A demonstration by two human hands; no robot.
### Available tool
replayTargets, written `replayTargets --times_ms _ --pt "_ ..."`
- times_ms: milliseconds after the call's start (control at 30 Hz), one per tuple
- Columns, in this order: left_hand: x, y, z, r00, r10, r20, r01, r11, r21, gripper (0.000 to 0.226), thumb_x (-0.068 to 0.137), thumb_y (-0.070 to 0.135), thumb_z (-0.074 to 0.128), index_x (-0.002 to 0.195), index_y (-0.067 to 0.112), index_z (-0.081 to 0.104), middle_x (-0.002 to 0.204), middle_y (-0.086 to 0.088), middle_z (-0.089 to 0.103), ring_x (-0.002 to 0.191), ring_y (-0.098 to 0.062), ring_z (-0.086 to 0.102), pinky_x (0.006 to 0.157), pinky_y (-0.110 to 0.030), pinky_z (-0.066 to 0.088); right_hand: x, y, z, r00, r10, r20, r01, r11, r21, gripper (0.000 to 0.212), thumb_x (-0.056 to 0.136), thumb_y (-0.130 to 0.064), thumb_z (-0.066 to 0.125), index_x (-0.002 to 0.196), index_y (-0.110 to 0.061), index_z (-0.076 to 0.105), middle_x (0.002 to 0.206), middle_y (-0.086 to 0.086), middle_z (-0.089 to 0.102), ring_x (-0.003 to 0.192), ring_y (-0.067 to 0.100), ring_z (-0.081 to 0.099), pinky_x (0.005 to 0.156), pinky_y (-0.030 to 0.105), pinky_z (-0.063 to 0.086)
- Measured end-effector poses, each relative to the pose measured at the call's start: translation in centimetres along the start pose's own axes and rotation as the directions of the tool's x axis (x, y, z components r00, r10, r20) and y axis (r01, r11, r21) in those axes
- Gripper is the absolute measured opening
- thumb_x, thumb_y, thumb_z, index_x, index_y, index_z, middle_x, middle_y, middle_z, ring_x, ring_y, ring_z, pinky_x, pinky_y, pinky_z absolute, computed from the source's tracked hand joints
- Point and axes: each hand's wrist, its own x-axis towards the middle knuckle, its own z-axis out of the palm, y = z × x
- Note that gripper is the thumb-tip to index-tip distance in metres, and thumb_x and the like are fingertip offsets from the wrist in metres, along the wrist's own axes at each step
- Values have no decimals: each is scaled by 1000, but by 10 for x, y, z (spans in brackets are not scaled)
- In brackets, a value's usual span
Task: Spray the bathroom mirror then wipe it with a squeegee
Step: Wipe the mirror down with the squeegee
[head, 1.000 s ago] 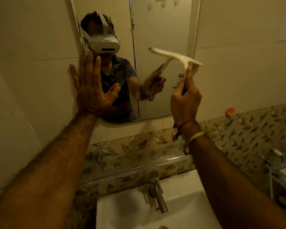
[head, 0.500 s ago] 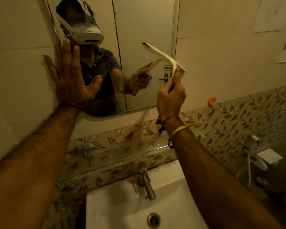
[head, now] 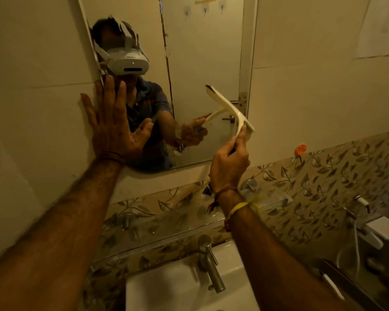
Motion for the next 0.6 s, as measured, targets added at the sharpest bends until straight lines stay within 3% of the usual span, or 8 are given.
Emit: replayTargets --times_ms 100,267,400,500,600 --pt "0 -1 3 1000 3 -2 -3 1000 -15 92 95 64 52 162 13 17 167 -20 20 158 -35 13 125 -58 -5 -32 4 2 998 68 -9 -67 996 66 45 103 -10 43 148 -11 42 76 -9 59 59 -7 55 52 0 37" --pt "-1 -3 6 1000 14 6 -14 1000 -2 94 95 65 50 164 19 7 168 -18 18 158 -35 11 125 -58 -5 -50 -9 6 984 176 -14 -173 978 114 44 104 -11 42 148 -9 42 110 12 70 72 8 61 65 3 46" --pt "0 -2 3 998 15 53 -16 1000 11 89 98 64 44 164 20 3 168 -20 16 157 -39 11 124 -61 -4 -57 -18 5 973 232 -10 -228 961 158 43 103 -11 42 146 -8 45 101 11 71 62 4 55 57 -2 39" --pt "2 0 -7 994 21 106 -18 1000 -24 83 101 59 38 164 14 8 168 -24 14 156 -42 10 122 -66 -1 -84 -25 6 958 280 60 -286 946 153 44 103 -10 41 147 -10 44 77 -5 60 58 -9 54 50 3 40" --pt "5 5 -20 984 19 176 3 992 -126 85 98 55 39 161 4 17 167 -28 13 155 -45 9 120 -67 -4 -107 -27 -1 934 305 186 -329 937 117 43 104 -12 42 147 -14 45 83 -5 60 60 -10 55 52 5 43"
